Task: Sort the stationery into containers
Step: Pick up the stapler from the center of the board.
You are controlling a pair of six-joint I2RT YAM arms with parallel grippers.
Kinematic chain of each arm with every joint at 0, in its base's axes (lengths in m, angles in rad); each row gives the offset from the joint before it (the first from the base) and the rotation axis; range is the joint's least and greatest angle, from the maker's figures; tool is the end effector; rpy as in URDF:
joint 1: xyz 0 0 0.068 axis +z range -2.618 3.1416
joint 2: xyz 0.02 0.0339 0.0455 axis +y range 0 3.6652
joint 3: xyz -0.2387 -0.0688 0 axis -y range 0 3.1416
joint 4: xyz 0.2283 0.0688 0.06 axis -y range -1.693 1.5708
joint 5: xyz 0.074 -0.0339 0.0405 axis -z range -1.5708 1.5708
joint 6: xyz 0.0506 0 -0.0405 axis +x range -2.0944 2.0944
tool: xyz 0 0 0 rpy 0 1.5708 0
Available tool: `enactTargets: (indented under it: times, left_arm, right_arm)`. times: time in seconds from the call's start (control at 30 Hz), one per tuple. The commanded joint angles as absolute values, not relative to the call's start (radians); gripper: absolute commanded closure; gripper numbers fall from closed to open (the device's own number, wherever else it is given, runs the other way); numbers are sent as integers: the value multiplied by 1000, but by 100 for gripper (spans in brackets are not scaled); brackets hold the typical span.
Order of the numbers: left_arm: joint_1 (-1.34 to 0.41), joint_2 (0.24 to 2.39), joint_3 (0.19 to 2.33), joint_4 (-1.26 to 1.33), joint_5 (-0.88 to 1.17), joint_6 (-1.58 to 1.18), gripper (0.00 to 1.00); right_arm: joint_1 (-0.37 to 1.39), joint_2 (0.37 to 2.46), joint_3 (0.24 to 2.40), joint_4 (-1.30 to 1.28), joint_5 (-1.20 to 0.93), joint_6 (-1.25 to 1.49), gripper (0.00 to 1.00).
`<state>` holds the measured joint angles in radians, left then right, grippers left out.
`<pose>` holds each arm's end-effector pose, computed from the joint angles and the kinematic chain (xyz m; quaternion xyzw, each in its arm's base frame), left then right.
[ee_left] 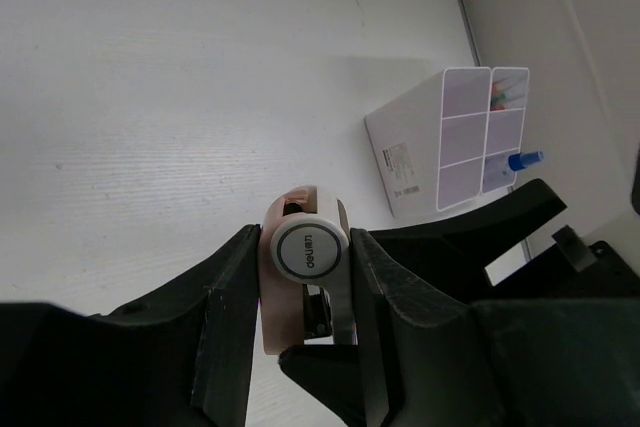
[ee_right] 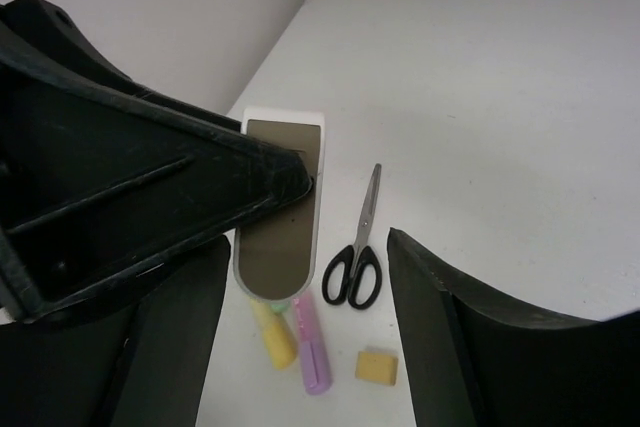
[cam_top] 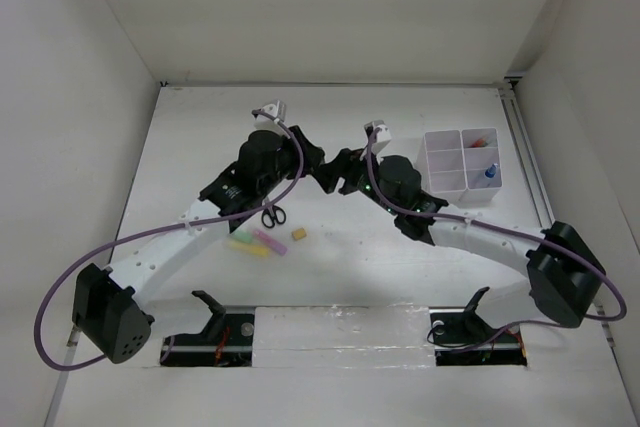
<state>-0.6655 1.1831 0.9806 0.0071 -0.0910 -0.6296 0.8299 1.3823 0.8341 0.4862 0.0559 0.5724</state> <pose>0.2290 -0.1739 0.3232 -0.0150 0.7723 -0.3545 0.5269 0.2219 0.2384 0.2725 -0.0745 0.7248 0.4261 0.5362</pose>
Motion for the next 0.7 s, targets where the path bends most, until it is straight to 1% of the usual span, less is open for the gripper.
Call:
enactTargets:
  times: [0.0, 0.07, 0.1, 0.17, 0.23, 0.4, 0.43, 0.47, 0.5, 0.53, 0.57, 0.63, 0.67]
  left_arm:
    - [-669, 1170, 1020, 54, -46, -650, 100]
    - [-669, 1170, 1020, 54, -46, -660, 100]
    - [-669, 1170, 1020, 54, -46, -660, 100]
    - [-669, 1170, 1020, 54, -46, -669, 100]
    - [-669, 1170, 1011, 54, -46, -669, 100]
    - [-669, 1180, 1011, 44, -46, -669, 100]
    - [-669, 1189, 1011, 44, -46, -669, 100]
    - [-669, 1189, 1011, 44, -46, -669, 100]
    - [-669, 1189, 1011, 44, -46, -679, 100]
    - [-669, 1189, 1011, 44, -46, -680, 100]
    - [-669, 1189, 1011, 44, -46, -680, 100]
    - [-669, 1198, 1011, 44, -46, -692, 100]
    - [-669, 1198, 1011, 44, -46, -701, 100]
  right_arm:
    - [839, 1413, 851, 609, 83, 597, 31]
    - [839, 1413, 851, 656, 83, 597, 34]
    - [839, 1422, 836, 678, 83, 597, 39]
    - [839, 1422, 824, 707, 92, 606, 40]
    - [839, 1422, 824, 730, 103, 606, 45]
    - [839, 1422, 801, 779, 112, 606, 47]
    - [839, 1422, 801, 790, 112, 606, 51]
    - [839, 1422, 801, 790, 112, 606, 57]
    - [848, 1422, 786, 808, 112, 606, 59]
    - [848, 1422, 785, 842, 112, 606, 65]
    - [848, 1422, 772, 854, 121, 606, 75]
    - [857, 1422, 772, 854, 130, 606, 82]
    - [857, 1431, 772, 865, 140, 606, 89]
